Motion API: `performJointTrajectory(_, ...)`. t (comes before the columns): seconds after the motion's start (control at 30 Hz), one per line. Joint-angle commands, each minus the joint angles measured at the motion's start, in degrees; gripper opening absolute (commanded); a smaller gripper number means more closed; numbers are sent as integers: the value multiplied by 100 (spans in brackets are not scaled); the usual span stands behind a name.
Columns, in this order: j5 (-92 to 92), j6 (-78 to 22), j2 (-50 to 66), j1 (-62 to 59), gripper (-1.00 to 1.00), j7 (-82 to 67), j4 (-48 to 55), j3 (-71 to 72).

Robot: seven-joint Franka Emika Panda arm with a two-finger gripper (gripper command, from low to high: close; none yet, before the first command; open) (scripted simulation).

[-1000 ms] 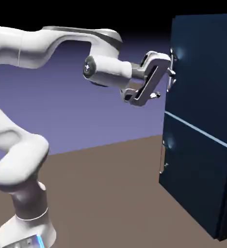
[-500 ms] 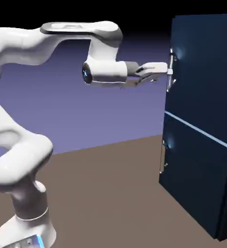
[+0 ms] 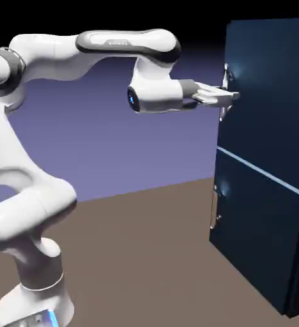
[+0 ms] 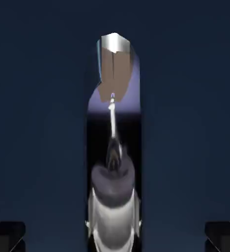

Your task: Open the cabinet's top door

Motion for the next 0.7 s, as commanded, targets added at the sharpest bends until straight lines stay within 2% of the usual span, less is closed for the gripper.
performJointTrajectory(0.0,-1,-20,55,208,-100,-106,-58,-175)
performJointTrajectory(0.33,-114,-151,416,2284,-100,-953,-547,-1971)
performJointTrajectory(0.67,-2332,-630,-220,4315,-100,482,-1646,-3840)
